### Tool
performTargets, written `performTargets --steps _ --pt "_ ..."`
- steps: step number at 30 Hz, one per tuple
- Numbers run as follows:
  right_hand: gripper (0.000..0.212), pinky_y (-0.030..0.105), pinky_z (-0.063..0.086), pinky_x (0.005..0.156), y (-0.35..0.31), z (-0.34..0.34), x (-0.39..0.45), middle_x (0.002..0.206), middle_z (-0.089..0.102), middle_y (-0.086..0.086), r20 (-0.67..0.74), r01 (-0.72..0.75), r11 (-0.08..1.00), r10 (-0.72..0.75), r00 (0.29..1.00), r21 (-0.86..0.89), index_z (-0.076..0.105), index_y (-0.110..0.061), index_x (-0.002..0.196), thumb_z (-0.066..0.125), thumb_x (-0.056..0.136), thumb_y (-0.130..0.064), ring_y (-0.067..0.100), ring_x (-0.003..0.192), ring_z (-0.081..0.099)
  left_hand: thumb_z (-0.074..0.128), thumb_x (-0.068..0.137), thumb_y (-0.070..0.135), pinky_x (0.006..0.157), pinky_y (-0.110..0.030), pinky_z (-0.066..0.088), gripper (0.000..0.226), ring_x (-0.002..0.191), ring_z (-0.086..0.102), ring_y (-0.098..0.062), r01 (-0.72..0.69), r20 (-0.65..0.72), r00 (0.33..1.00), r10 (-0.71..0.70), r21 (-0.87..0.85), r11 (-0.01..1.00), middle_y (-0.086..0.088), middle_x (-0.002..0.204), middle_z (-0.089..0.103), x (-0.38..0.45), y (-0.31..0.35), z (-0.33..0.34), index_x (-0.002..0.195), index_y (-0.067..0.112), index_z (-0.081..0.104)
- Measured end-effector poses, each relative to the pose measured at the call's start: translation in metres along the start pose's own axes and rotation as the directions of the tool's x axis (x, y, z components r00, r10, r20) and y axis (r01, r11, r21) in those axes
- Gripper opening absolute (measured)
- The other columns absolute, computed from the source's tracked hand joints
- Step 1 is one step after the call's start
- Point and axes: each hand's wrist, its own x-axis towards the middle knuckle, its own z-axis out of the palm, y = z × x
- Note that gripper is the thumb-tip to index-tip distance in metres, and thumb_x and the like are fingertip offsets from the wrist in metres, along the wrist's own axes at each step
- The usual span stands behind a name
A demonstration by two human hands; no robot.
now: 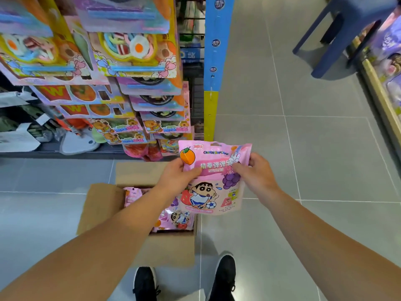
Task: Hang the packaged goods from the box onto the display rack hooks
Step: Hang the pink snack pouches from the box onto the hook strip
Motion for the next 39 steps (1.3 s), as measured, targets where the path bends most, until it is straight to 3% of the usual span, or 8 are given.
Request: performTargets --steps 9,13,19,21,27,31,34,39 --pt "0.012 0.033 0.049 0.066 0.019 0.001 0.052 0.078 0.071 -0.002 -0.01 0.022 1.0 -0.022 1.0 -0.01 0.068 -0.017 0.08 0.065 0.084 -0.028 0.017 0.072 0.064 0.066 0.091 0.016 0.071 -0.031 0.056 0.011 0.084 0.072 -0.014 -0.021 -0.032 0.999 0.02 -0.059 0.998 0.001 0.096 0.075 0.045 -0.028 0.018 0.1 0.022 0.067" --pt "0.017 0.03 0.054 0.072 0.017 0.014 0.082 0.093 0.073 -0.001 0.014 0.116 0.988 -0.115 0.993 -0.107 0.069 -0.017 0.097 0.067 0.08 -0.016 0.014 0.083 0.068 0.066 0.091 0.018 0.055 -0.018 0.046 0.01 0.057 0.06 0.0 -0.035 -0.073 0.997 0.031 -0.054 0.998 0.01 0.07 0.067 0.069 -0.036 0.011 0.083 0.023 0.063" --pt "0.065 0.024 0.056 0.066 0.038 0.037 0.126 0.108 0.055 -0.009 0.033 0.275 0.955 -0.273 0.962 -0.11 0.043 -0.027 0.137 0.065 0.081 -0.001 0.013 0.089 0.065 0.063 0.093 0.015 0.068 -0.029 0.053 0.008 0.068 0.067 -0.006 -0.073 -0.047 0.996 0.07 -0.052 0.996 0.008 0.081 0.073 0.116 -0.068 0.015 0.09 0.023 0.066" --pt "0.061 0.036 0.056 0.079 0.046 0.043 0.144 0.111 0.058 -0.008 0.043 0.355 0.917 -0.353 0.935 -0.184 0.047 -0.03 0.132 0.065 0.079 -0.006 0.02 0.096 0.065 0.063 0.093 0.016 0.066 -0.03 0.055 0.007 0.069 0.069 -0.009 -0.078 -0.066 0.995 0.072 -0.089 0.993 0.006 0.084 0.074 0.131 -0.078 0.019 0.094 0.023 0.066" --pt "0.041 0.03 0.051 0.077 0.049 0.045 0.184 0.096 0.057 -0.013 -0.071 0.53 0.839 -0.541 0.838 -0.124 0.052 -0.021 0.12 0.069 0.083 -0.016 0.017 0.088 0.061 0.064 0.093 0.024 0.079 -0.038 0.058 0.019 0.09 0.073 -0.019 -0.268 -0.183 0.952 0.245 -0.114 0.957 -0.002 0.101 0.075 0.172 -0.081 0.031 0.109 0.014 0.062" --pt "0.033 0.031 0.045 0.084 0.042 0.038 0.204 0.103 0.054 -0.002 -0.109 0.681 0.69 -0.717 0.688 -0.246 0.055 -0.015 0.108 0.073 0.082 -0.023 0.023 0.097 0.058 0.063 0.094 0.031 0.083 -0.044 0.059 0.021 0.089 0.073 -0.02 -0.374 -0.264 0.904 0.337 -0.104 0.922 -0.004 0.099 0.074 0.182 -0.076 0.04 0.105 0.014 0.062" --pt "0.038 0.022 0.036 0.08 0.043 0.038 0.213 0.113 0.058 0.006 0.029 0.737 0.533 -0.802 0.597 -0.415 0.06 -0.012 0.116 0.071 0.08 -0.016 0.024 0.105 0.056 0.066 0.091 0.032 0.082 -0.053 0.057 0.023 0.087 0.073 -0.025 -0.42 -0.362 0.859 0.362 -0.094 0.903 -0.008 0.094 0.075 0.188 -0.087 0.043 0.1 0.01 0.066" --pt "0.042 0.036 0.049 0.085 0.046 0.047 0.223 0.113 0.05 0.004 0.239 0.75 0.314 -0.815 0.527 -0.583 0.06 -0.019 0.12 0.069 0.079 -0.019 0.027 0.107 0.057 0.071 0.07 0.051 0.086 -0.053 0.055 0.045 0.094 0.071 -0.024 -0.483 -0.393 0.799 0.455 0.032 0.875 -0.002 0.098 0.075 0.193 -0.115 0.048 0.1 0.017 0.066"
